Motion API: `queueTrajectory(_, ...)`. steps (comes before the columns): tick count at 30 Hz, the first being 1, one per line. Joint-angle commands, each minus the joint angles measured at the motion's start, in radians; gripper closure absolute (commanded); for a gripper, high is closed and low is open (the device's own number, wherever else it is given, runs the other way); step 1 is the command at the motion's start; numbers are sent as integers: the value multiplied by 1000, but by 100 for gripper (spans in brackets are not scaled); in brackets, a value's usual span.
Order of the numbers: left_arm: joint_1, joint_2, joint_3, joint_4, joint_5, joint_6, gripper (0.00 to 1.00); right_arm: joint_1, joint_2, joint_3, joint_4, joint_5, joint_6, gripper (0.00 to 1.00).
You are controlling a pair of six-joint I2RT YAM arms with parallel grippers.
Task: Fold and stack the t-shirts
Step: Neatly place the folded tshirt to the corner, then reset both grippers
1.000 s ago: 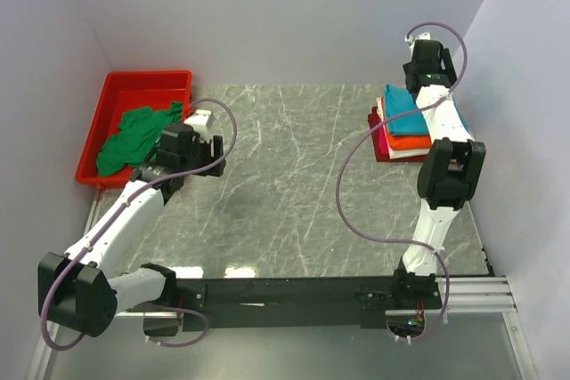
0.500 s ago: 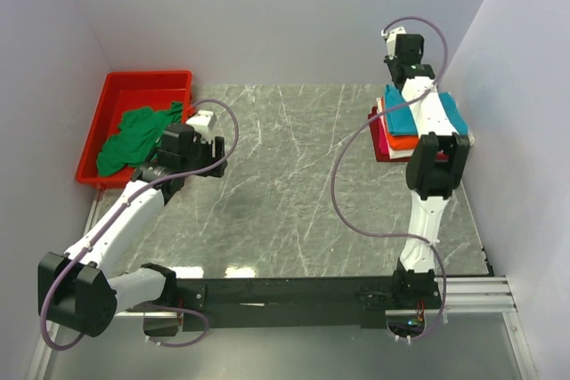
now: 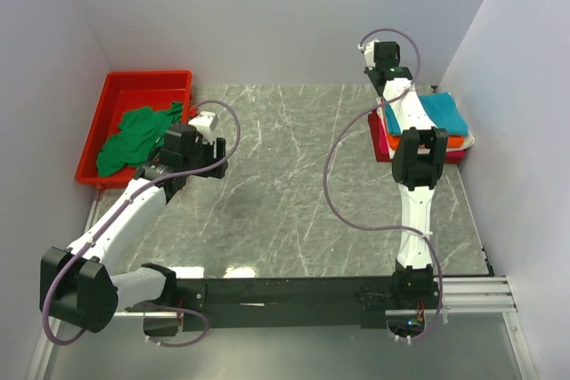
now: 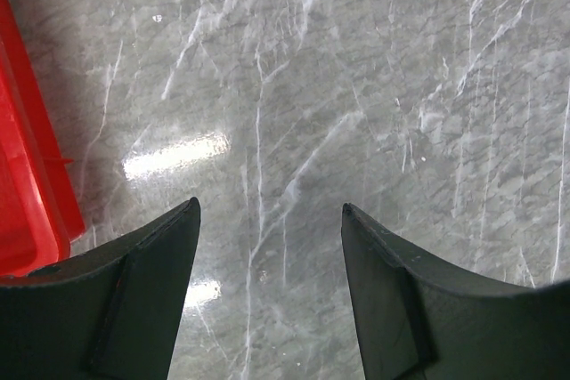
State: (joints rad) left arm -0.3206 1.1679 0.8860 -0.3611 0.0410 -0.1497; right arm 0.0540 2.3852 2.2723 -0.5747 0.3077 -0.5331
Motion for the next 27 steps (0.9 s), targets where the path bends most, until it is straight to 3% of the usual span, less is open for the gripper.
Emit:
queueTrajectory(1, -5, -2, 10, 14, 22, 18, 30, 29, 19, 15, -17, -67, -50, 62)
queueTrajectory(6, -5, -2, 8, 14, 22, 18, 30, 29, -23, 3, -5, -151, -41, 62)
queueTrajectory(9, -6, -7, 10, 14, 22, 18, 30, 27, -127, -29, 12, -170, -18, 62)
queueTrajectory(14, -8, -22, 8, 17, 22, 18, 30, 29, -355, -293, 154, -148, 10, 62)
queueTrajectory(19, -12, -28, 8, 17, 28, 19, 30, -2, -533, -550, 185, -119, -8, 62)
queueTrajectory(24, -17, -36, 8, 21, 36, 21, 30, -31, -619, -796, 266, -68, -91, 62)
queueTrajectory(27, -18, -34, 8, 19, 36, 21, 30, -43, -621, -855, 280, -82, -128, 63)
